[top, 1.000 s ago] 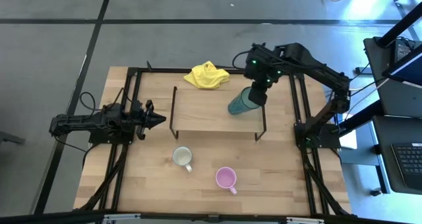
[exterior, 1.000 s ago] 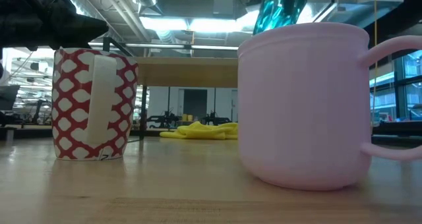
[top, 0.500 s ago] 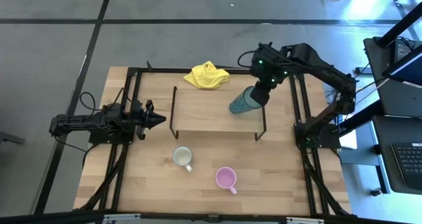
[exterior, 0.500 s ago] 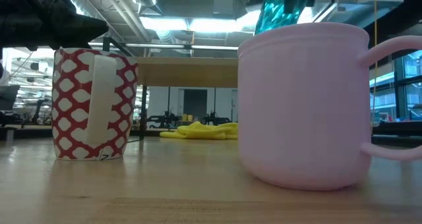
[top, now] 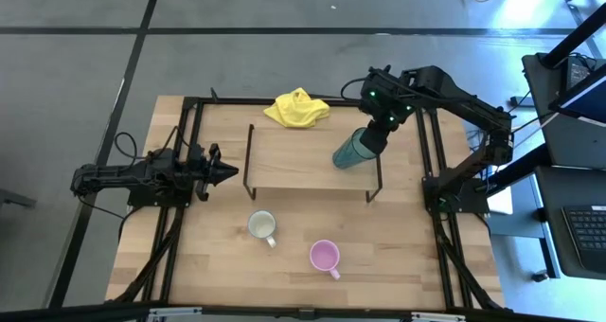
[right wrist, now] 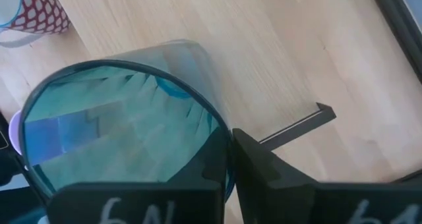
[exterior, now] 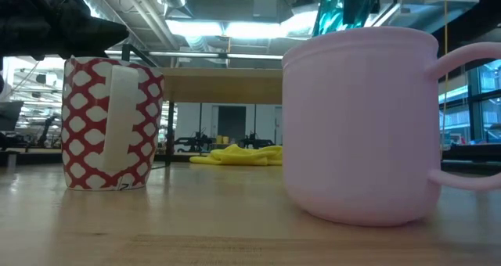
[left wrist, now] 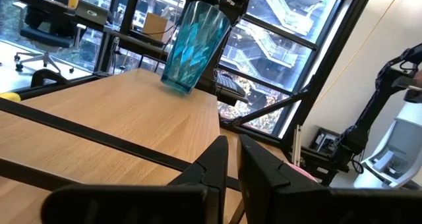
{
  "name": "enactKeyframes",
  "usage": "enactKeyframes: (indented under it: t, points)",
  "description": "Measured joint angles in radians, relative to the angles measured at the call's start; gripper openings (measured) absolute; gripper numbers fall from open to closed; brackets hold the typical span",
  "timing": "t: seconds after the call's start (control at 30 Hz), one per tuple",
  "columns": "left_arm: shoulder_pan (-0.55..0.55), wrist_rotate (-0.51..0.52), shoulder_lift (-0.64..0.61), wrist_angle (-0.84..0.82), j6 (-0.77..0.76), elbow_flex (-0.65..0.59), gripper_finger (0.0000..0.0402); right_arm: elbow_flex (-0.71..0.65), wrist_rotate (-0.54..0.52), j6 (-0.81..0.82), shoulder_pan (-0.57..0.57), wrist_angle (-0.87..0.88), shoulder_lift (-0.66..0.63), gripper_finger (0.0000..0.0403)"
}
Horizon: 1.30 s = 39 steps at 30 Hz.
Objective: Stack small to large cups/mugs on shelf
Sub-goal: Put the blue glass on the shelf
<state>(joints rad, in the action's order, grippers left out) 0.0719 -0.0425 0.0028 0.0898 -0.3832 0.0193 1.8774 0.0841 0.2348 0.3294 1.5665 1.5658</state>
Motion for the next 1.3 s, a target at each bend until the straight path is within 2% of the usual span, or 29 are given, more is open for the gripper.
enactKeyframes:
  t: [0.7, 1.23, 1.3]
  points:
    - [0.000, 0.000, 0.000, 0.000, 0.000, 0.000, 0.0027, 0.008, -0.024, -0.035, 0.003, 0.006, -0.038, 0.0024]
    - [0.000, 0.000, 0.000, 0.024, -0.001, 0.000, 0.0027, 0.008, -0.020, 0.021, 0.003, 0.004, -0.038, 0.0024]
    - [0.000, 0.004, 0.000, 0.056, -0.068, 0.000, 0.0027, 0.008, -0.020, 0.025, 0.003, 0.004, -0.038, 0.0024]
